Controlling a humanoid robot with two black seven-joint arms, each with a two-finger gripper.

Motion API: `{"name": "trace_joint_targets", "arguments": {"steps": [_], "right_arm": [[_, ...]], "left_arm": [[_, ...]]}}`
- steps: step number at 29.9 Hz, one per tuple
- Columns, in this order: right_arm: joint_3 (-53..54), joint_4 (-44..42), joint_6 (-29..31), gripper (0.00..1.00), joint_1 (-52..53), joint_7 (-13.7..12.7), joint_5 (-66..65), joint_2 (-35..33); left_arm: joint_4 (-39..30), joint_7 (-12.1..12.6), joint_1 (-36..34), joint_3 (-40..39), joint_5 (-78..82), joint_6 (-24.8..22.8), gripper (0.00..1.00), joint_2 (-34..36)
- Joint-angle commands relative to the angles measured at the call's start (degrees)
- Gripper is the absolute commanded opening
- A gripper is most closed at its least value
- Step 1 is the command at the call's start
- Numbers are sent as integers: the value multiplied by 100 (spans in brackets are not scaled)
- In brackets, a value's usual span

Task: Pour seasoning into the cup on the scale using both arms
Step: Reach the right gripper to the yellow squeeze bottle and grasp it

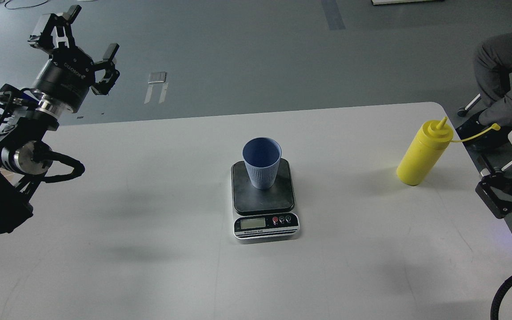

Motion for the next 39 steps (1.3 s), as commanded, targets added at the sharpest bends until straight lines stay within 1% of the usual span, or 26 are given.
{"name": "trace_joint_targets", "arguments": {"steps": [1, 7, 8, 17, 20, 39], "right_arm": [[-103, -43, -7, 100, -58, 0, -23, 313], [-278, -666, -86, 100, 187, 18, -76, 788], [-279, -667, -86, 100, 188, 18, -76, 788], [-648, -1581, -86, 100, 925, 18, -93, 981], [-683, -1809, -86, 100, 1092, 27, -93, 1148], [-964, -3049, -86, 100, 2183, 27, -278, 1140]], "left_arm": [[0, 1, -17, 0, 0, 0, 98, -1], [0, 1, -70, 0, 0, 0, 98, -18], [0, 1, -70, 0, 0, 0, 98, -18], [-9, 1, -70, 9, 9, 0, 98, 8], [-9, 1, -70, 9, 9, 8, 98, 8], [-9, 1, -88, 0, 27, 9, 98, 8]]}}
